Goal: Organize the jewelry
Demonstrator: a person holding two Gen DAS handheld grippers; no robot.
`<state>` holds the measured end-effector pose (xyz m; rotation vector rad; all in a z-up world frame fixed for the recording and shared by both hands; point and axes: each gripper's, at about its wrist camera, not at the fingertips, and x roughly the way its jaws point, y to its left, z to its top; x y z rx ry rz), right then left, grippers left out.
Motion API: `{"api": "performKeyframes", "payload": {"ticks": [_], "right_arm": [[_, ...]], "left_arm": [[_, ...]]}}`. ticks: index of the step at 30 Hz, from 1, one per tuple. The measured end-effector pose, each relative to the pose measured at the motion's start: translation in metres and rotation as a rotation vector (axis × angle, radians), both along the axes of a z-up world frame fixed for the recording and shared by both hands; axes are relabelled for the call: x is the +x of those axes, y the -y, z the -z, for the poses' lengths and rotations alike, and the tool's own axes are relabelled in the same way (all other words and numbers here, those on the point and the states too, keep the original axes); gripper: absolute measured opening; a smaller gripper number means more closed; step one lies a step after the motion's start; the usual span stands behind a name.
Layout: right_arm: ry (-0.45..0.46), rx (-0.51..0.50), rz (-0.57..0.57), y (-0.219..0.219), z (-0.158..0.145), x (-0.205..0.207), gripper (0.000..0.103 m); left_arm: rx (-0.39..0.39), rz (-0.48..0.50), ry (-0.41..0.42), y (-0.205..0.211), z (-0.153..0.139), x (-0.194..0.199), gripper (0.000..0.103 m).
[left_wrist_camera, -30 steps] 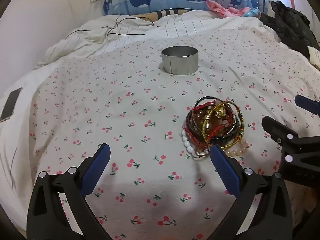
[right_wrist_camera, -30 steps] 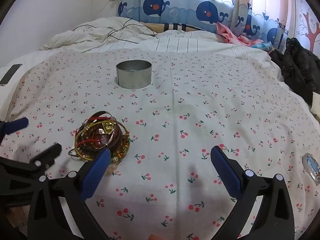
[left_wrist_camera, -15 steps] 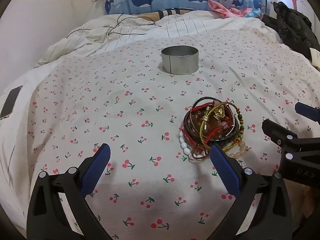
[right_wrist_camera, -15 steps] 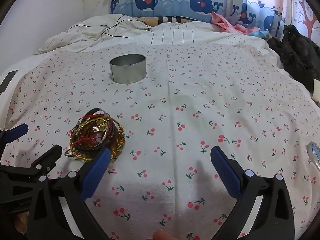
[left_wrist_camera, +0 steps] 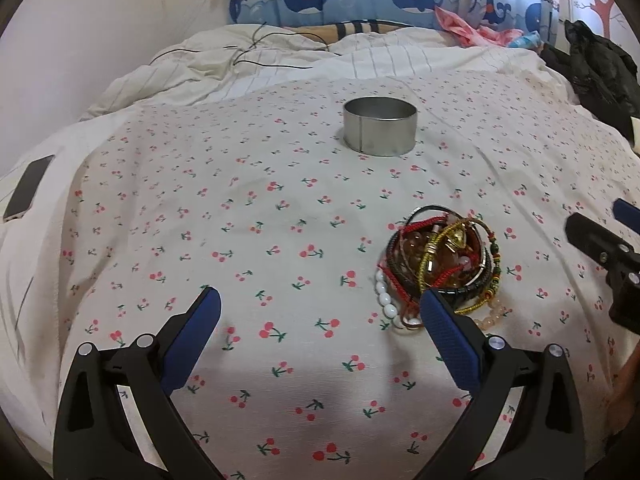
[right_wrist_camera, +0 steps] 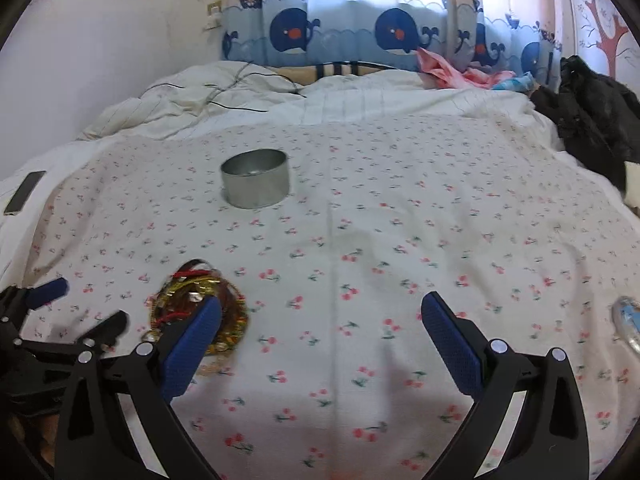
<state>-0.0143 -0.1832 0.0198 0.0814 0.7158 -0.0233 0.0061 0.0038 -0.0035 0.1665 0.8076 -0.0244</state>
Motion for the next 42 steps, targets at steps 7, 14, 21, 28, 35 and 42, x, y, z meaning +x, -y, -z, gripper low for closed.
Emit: {"api": "performKeyframes", "payload": {"ticks": [7, 14, 21, 28, 35, 42], "right_arm": [[0.0, -0.037, -0.104, -0.023, 0.005, -0.001, 0.096], [0.003, -0.057, -0.154, -0.035, 0.005, -0.002, 0.096], [-0.001, -0.059, -0.166, -0.037, 0.006, -0.002, 0.096], [-0.004, -0.063, -0.166, -0.039, 0.007, -0.003, 0.096], [-0.006, -0.042, -0.168, -0.038, 0.008, -0.003, 0.096], [-0.018, -0.006, -0.162, -0.03, 0.008, -0.001, 0.096]], "left_arm": [[-0.005, 0.002, -0.005, 0.0, 0.001, 0.0, 0.096], [0.007, 0.006, -0.004, 0.001, 0.002, 0.002, 0.096], [0.034, 0.024, -0.025, 0.004, 0.005, 0.003, 0.096], [0.024, 0.033, -0.038, 0.005, 0.007, 0.003, 0.096], [0.019, 0.046, -0.041, 0.007, 0.008, 0.001, 0.096], [0.013, 0.047, -0.045, 0.007, 0.008, 0.002, 0.096]]}}
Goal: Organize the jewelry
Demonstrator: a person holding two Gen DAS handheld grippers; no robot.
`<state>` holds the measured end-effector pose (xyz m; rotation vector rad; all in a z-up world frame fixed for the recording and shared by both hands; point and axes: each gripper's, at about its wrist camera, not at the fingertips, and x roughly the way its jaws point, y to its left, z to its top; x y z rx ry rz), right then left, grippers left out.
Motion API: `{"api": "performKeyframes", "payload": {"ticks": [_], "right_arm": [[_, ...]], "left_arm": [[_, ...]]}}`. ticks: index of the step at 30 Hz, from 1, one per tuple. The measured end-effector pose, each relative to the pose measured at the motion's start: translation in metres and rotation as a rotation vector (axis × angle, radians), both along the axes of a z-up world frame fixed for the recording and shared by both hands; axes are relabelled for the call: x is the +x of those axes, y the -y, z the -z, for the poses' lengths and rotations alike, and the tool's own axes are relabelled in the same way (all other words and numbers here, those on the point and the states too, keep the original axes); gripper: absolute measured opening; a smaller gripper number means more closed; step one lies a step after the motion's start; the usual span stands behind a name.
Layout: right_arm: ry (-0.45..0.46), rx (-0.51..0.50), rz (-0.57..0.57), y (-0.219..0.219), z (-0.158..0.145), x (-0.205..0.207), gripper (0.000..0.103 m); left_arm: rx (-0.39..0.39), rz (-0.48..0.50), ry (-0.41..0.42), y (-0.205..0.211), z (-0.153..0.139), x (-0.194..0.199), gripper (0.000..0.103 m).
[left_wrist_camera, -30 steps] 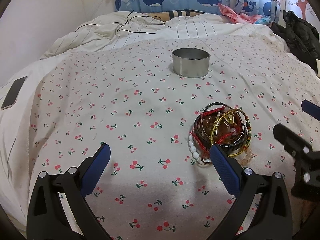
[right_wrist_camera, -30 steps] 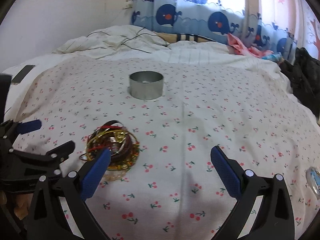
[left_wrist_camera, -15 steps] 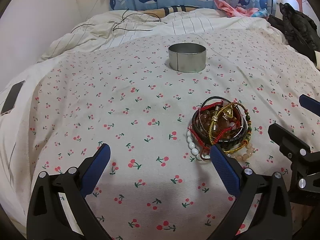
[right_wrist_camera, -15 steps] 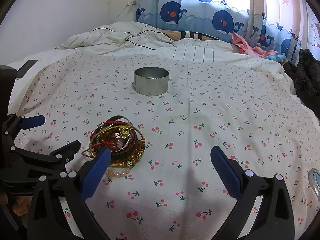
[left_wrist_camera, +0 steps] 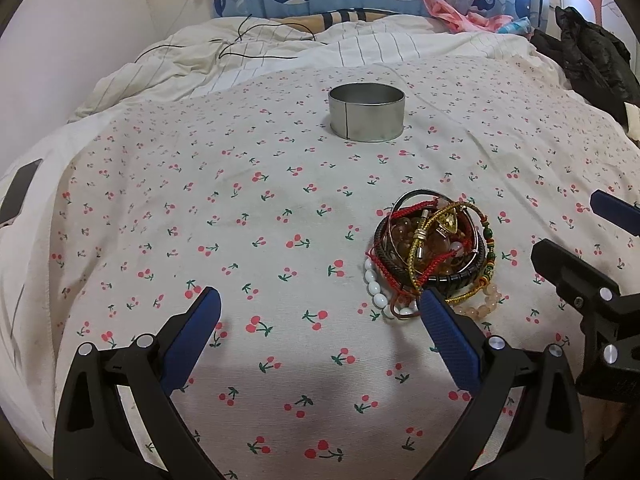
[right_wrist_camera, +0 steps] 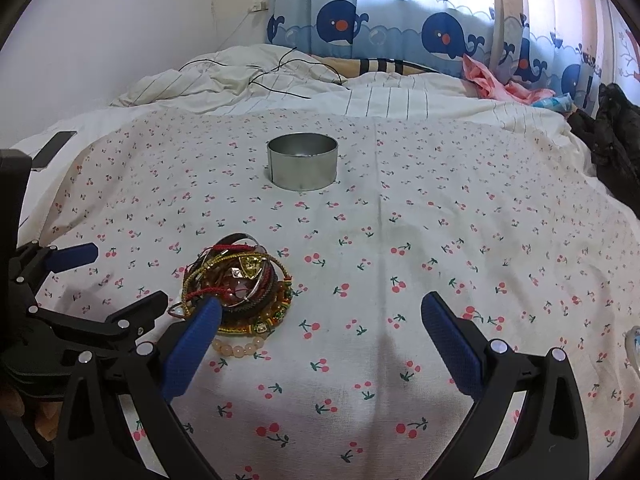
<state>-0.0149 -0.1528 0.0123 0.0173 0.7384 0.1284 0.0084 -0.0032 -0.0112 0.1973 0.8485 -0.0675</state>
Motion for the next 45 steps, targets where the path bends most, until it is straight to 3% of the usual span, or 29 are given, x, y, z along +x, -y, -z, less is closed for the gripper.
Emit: {"api": "performKeyframes", "payload": {"ticks": [32, 39, 45], "right_arm": [[-0.008, -0.003, 0.0, -0.002, 0.003, 0.002, 0.096], [-0.009, 0.004, 0.003, 0.0, 0.004, 0.003, 0.096], [-0.048, 0.012, -0.025, -0.001, 0.008, 0.014, 0.096]], "left_arm": [[-0.011, 0.001, -0.018, 0.0, 0.004, 0.002, 0.096], [-0.105, -0.028, -0.073, -0.019, 0.0, 0.01, 0.096], [-0.091, -0.03, -0.077, -0.026, -0.007, 0.02, 0.096]]}}
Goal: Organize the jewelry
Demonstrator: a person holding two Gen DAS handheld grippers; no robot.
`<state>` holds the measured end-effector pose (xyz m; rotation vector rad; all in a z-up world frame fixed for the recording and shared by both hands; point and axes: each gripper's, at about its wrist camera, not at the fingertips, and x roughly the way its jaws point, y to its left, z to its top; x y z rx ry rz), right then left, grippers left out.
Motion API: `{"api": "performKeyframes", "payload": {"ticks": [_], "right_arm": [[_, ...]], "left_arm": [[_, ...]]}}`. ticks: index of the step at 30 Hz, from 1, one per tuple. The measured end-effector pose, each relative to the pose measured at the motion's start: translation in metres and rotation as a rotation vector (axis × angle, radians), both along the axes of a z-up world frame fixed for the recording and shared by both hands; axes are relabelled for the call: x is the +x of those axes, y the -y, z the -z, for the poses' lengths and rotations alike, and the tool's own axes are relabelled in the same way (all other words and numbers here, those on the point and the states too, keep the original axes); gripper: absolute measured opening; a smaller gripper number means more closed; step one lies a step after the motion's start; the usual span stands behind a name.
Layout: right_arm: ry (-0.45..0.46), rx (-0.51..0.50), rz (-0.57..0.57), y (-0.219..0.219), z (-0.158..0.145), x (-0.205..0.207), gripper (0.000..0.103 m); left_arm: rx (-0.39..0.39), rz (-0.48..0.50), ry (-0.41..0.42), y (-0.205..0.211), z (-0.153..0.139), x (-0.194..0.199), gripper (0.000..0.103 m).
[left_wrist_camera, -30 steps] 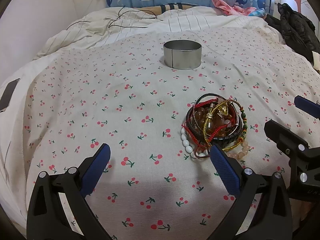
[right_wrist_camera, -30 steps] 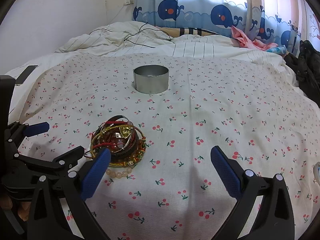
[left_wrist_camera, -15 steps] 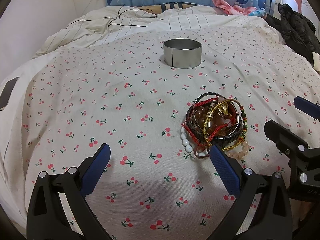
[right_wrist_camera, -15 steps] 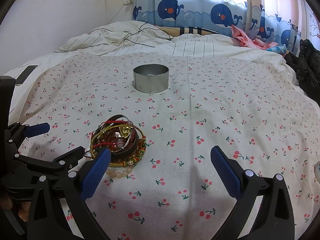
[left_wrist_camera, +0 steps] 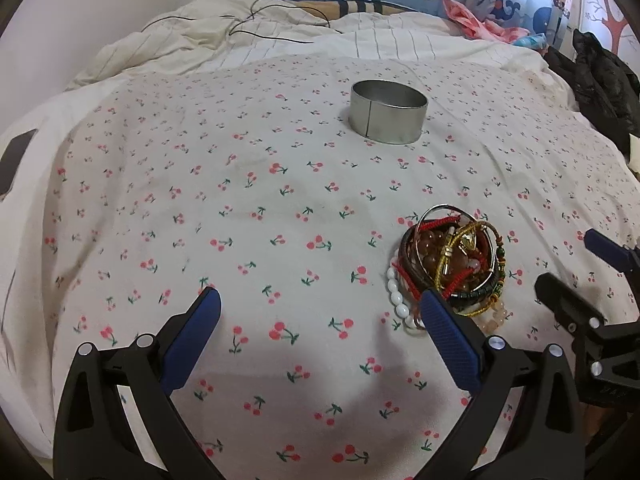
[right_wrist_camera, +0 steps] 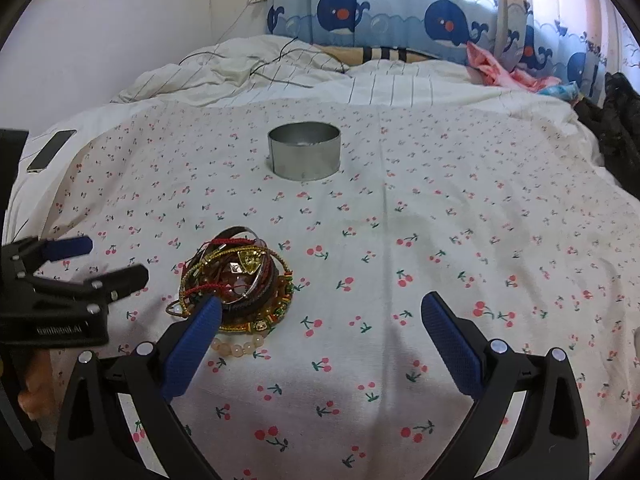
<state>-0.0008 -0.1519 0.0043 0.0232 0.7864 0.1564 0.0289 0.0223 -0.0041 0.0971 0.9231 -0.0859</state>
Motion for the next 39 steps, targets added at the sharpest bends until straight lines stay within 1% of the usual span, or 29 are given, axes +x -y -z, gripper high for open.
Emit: {"api": "performKeyframes", "payload": {"ticks": [4, 6, 7, 9, 11, 13, 16, 17, 18, 20, 22, 23, 25, 27, 29, 31, 32, 33, 35, 39], "right_arm": [[-0.007, -0.019, -0.066, -0.006, -0.004, 0.012, 0.096], [-0.022, -0.037, -0.126, -0.009, -0.005, 0.022, 0.095], [-0.038, -0.046, -0.168, -0.011, -0.004, 0.029, 0.095], [-0.06, -0.052, -0.232, -0.013, -0.002, 0.04, 0.086], [-0.096, -0.037, -0.296, -0.009, 0.002, 0.054, 0.08], [-0.116, -0.016, -0.357, -0.006, 0.005, 0.064, 0.079], [-0.133, -0.021, -0.436, -0.003, 0.008, 0.073, 0.078], [-0.145, -0.016, -0.452, 0.0, 0.01, 0.077, 0.075], [-0.159, -0.002, -0.463, 0.002, 0.012, 0.08, 0.067], [-0.191, 0.058, -0.48, 0.009, 0.017, 0.084, 0.062], [-0.205, 0.091, -0.502, 0.009, 0.019, 0.085, 0.052], [-0.208, 0.099, -0.519, 0.008, 0.018, 0.084, 0.046], [-0.207, 0.104, -0.533, 0.006, 0.017, 0.081, 0.042], [-0.223, 0.127, -0.552, 0.005, 0.018, 0.081, 0.027], [-0.242, 0.125, -0.567, 0.001, 0.021, 0.079, 0.019], [-0.247, 0.137, -0.571, 0.001, 0.021, 0.079, 0.016], [-0.251, 0.143, -0.575, 0.001, 0.02, 0.079, 0.01], [-0.251, 0.142, -0.575, 0.001, 0.02, 0.078, 0.007], [-0.243, 0.136, -0.57, 0.002, 0.017, 0.074, 0.005], [-0.209, 0.152, -0.535, 0.011, 0.008, 0.07, 0.005]], "left_arm": [[0.033, 0.05, 0.011, 0.005, -0.008, 0.013, 0.096], [0.045, 0.08, 0.015, 0.007, -0.011, 0.02, 0.096], [0.043, 0.08, 0.017, 0.006, -0.012, 0.022, 0.096], [0.004, 0.065, 0.005, 0.0, -0.011, 0.024, 0.096], [-0.028, 0.057, -0.016, -0.005, -0.008, 0.026, 0.096], [-0.054, 0.053, -0.029, -0.008, -0.007, 0.028, 0.096], [-0.072, 0.053, -0.029, -0.011, -0.008, 0.029, 0.096], [-0.076, 0.052, -0.034, -0.011, -0.008, 0.029, 0.096], [-0.08, 0.051, -0.04, -0.012, -0.007, 0.029, 0.096], [-0.094, 0.052, -0.055, -0.012, -0.005, 0.031, 0.096], [-0.099, 0.056, -0.056, -0.011, -0.005, 0.031, 0.096], [-0.097, 0.057, -0.054, -0.011, -0.005, 0.031, 0.096], [-0.093, 0.057, -0.052, -0.011, -0.005, 0.031, 0.096], [-0.094, 0.055, -0.058, -0.011, -0.004, 0.032, 0.096], [-0.092, 0.055, -0.063, -0.01, -0.002, 0.033, 0.096], [-0.087, 0.055, -0.062, -0.01, -0.002, 0.033, 0.096], [-0.083, 0.055, -0.061, -0.009, -0.002, 0.033, 0.096], [-0.079, 0.055, -0.06, -0.009, -0.001, 0.033, 0.096], [-0.067, 0.052, -0.057, -0.008, -0.001, 0.034, 0.096], [-0.055, 0.047, -0.044, -0.008, -0.001, 0.034, 0.096]]}}
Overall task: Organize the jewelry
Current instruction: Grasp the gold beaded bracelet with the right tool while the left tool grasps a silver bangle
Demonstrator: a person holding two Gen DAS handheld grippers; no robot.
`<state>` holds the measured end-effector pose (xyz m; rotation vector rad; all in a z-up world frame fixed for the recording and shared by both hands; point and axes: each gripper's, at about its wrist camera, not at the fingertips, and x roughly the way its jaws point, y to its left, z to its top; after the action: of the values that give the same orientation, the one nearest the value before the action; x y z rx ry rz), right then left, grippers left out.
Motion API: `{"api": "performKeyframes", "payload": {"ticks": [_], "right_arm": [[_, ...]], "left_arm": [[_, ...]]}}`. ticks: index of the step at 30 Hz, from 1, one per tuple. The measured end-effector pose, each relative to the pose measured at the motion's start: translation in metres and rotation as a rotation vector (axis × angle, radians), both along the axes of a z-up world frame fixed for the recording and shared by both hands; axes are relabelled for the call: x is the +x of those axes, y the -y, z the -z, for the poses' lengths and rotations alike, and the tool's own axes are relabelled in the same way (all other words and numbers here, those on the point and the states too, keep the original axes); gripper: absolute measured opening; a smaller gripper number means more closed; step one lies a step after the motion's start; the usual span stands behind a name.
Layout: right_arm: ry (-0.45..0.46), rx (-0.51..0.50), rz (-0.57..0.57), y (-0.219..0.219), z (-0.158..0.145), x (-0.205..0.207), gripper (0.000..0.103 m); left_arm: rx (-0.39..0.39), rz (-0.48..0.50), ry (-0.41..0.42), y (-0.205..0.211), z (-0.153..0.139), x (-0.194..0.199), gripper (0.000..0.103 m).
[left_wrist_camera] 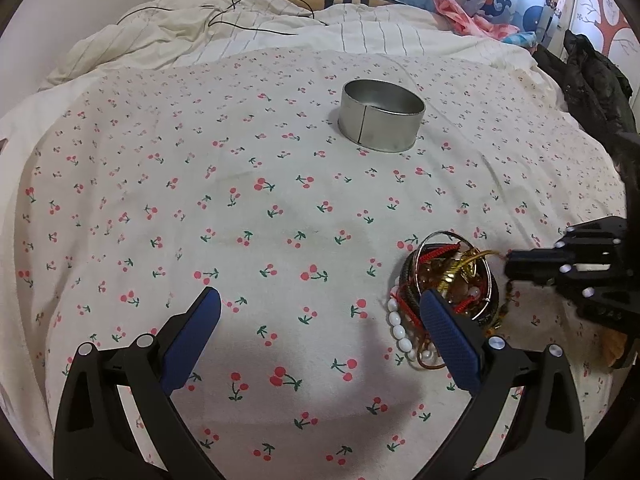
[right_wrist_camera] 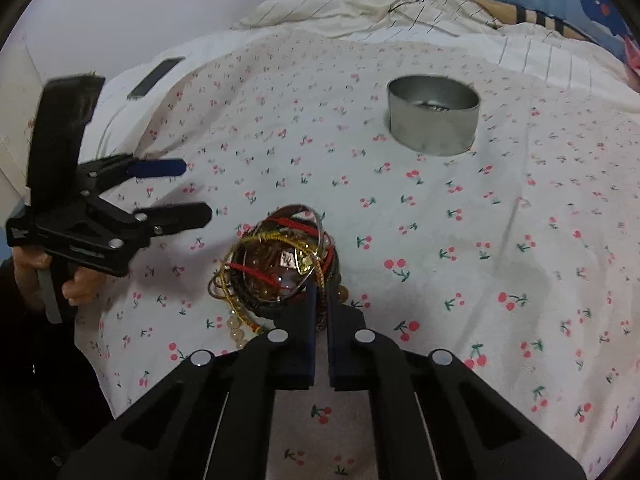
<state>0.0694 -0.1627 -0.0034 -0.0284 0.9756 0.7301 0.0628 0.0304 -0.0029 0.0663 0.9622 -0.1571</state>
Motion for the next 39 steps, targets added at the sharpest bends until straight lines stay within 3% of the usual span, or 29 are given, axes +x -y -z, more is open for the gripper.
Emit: {"api": "performKeyframes", "payload": {"ticks": [4, 11, 20, 22, 23, 24, 28, 35, 37, 39], "right_arm": [[0.03, 0.024, 0.071, 0.018, -0.012, 0.001, 0.005], [0.019, -0.074, 0.237, 0.045, -0.005, 0.014, 0.005], [-0.027, -0.145, 0.285, 0.05, 0.011, 0.021, 0.006], [-0.014, -0.158, 0.301, 0.053, 0.012, 0.02, 0.026], [0.007, -0.169, 0.31, 0.053, 0.01, 0.019, 0.05], [0.02, -0.168, 0.31, 0.052, 0.009, 0.018, 0.055], [-0.001, -0.186, 0.294, 0.046, 0.016, 0.021, 0.055], [-0.026, -0.237, 0.267, 0.033, 0.029, 0.022, 0.055], [-0.037, -0.224, 0.274, 0.036, 0.029, 0.023, 0.055], [-0.045, -0.211, 0.282, 0.038, 0.029, 0.024, 0.055]], "left_arm": [[0.006, -0.011, 0.004, -0.002, 0.001, 0.002, 0.096], [-0.046, 0.052, 0.015, 0.01, -0.002, 0.008, 0.096], [-0.133, 0.183, -0.046, 0.045, 0.011, 0.028, 0.096], [-0.137, 0.197, -0.048, 0.049, 0.013, 0.029, 0.095], [-0.143, 0.204, -0.045, 0.049, 0.013, 0.029, 0.094], [-0.152, 0.209, -0.043, 0.049, 0.012, 0.03, 0.091], [-0.186, 0.189, -0.056, 0.043, 0.014, 0.034, 0.072], [-0.208, 0.182, -0.099, 0.044, 0.023, 0.042, 0.05], [-0.205, 0.187, -0.107, 0.046, 0.025, 0.043, 0.026], [-0.222, 0.185, -0.126, 0.045, 0.03, 0.046, 0.014]]}}
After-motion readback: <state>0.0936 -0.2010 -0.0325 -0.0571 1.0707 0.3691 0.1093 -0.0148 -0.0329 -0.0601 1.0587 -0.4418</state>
